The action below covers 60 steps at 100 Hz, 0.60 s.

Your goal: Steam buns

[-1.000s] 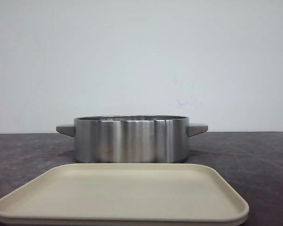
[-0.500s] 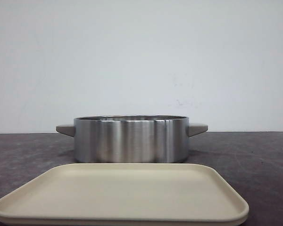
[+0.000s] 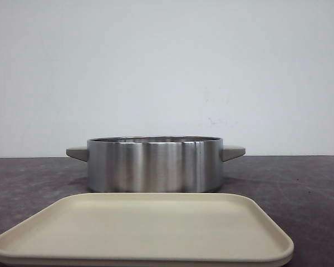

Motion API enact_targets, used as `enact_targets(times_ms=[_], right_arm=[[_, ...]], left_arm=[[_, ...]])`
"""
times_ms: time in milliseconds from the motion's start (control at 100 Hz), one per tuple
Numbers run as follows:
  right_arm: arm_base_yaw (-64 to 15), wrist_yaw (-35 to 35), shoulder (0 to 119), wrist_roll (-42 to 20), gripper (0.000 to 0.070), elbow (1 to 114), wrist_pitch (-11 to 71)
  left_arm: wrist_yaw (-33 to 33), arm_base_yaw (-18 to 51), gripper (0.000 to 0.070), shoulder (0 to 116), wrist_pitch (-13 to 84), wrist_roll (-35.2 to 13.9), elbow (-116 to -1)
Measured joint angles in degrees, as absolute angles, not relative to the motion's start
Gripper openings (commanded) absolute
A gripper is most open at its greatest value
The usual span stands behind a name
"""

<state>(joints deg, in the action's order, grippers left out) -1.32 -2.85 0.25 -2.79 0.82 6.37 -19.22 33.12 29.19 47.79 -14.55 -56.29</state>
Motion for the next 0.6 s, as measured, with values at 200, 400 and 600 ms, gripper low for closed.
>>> enact_targets(times_ms=[200, 400, 600], right_arm=[[-1.3, -2.9, 0.3, -2.8, 0.0017, 0.8, 6.4], [-1.3, -2.9, 0.3, -2.8, 0.0017, 0.8, 6.4], [-1.3, -3.0, 0.3, -2.8, 0.0017, 0.8, 6.4]], left_arm=[[-18.8, 28.8, 0.0016, 27.0, 48.0, -13.6, -56.3], [-13.5, 19.1, 0.0018, 18.0, 40.1, -15.9, -48.2], [-8.3, 9.6, 0.0019, 6.9, 23.2, -16.2, -27.2]])
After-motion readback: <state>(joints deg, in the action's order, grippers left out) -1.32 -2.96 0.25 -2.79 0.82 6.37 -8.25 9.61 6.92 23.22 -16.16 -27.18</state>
